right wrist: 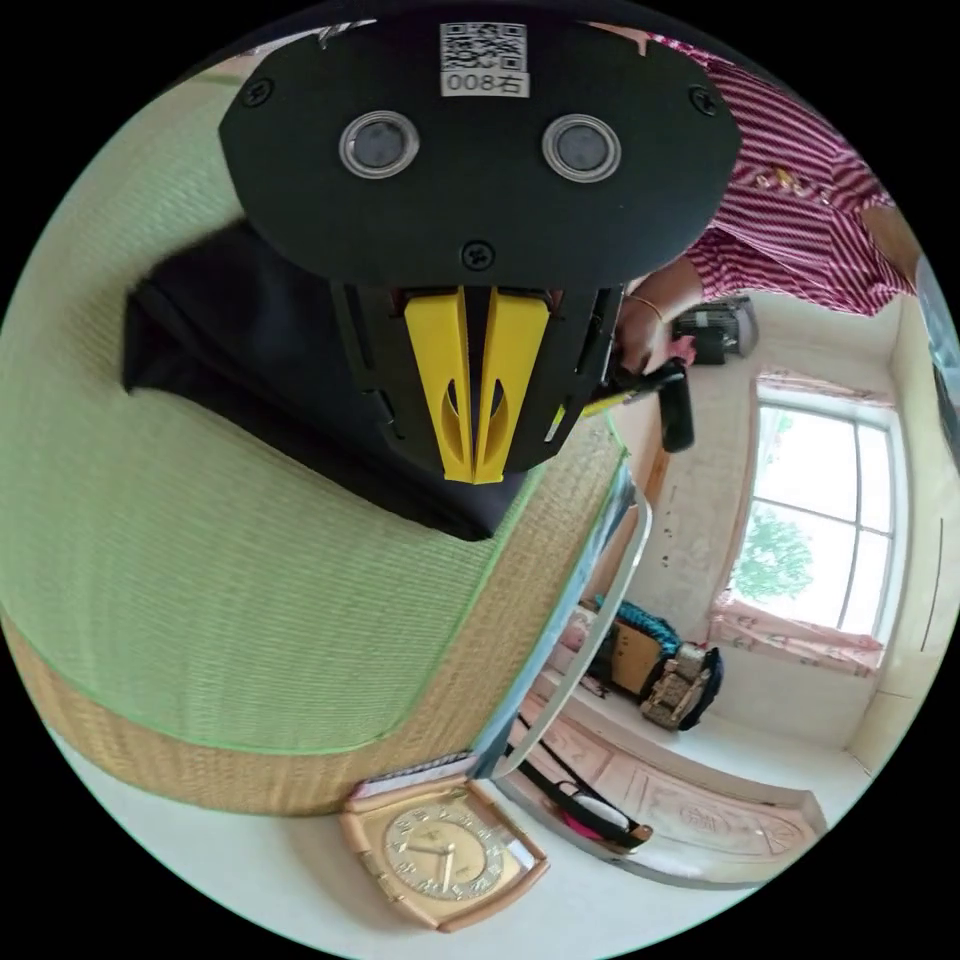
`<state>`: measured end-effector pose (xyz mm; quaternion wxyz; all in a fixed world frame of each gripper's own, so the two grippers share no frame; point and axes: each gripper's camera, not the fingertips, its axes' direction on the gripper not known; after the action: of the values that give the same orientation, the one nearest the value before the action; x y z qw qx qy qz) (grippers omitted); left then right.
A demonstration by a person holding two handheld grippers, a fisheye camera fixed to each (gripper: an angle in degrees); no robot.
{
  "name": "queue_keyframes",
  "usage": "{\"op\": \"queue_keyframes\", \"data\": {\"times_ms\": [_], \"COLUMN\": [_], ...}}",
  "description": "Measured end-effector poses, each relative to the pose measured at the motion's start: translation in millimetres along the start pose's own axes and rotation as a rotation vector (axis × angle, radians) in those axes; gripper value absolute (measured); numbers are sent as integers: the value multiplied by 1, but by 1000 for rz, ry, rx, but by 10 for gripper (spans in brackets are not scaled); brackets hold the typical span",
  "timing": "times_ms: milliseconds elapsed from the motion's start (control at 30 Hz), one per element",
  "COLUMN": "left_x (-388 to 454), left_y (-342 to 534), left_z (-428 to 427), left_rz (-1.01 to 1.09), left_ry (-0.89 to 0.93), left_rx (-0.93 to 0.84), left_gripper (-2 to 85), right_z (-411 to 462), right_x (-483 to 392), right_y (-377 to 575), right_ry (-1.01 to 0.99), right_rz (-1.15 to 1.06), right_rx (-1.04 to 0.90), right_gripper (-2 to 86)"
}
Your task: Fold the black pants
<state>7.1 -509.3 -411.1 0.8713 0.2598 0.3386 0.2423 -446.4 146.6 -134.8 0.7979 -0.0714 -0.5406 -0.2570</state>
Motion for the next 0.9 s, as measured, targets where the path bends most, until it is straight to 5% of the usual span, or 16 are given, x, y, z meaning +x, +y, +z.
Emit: {"op": "queue_keyframes", "data": {"times_ms": [167, 400, 700, 900], "left_x": [57, 175, 256, 275], "left_y": [-6, -35, -19, -16], "left_z": [12, 128, 246, 254], "left_rz": [202, 548, 830, 842], "left_ry": [70, 186, -218, -211], "left_rx": [-21, -326, -573, -522], "left_gripper": [15, 63, 38, 8], "right_z": [-68, -50, -3, 2], "right_x": [60, 88, 81, 88], "right_y": [92, 190, 229, 246], "right_ry": [124, -28, -85, -114], "right_rz": [159, 264, 219, 202], "right_rx": [85, 64, -24, 3], "right_gripper": [2, 3, 1, 1]}}
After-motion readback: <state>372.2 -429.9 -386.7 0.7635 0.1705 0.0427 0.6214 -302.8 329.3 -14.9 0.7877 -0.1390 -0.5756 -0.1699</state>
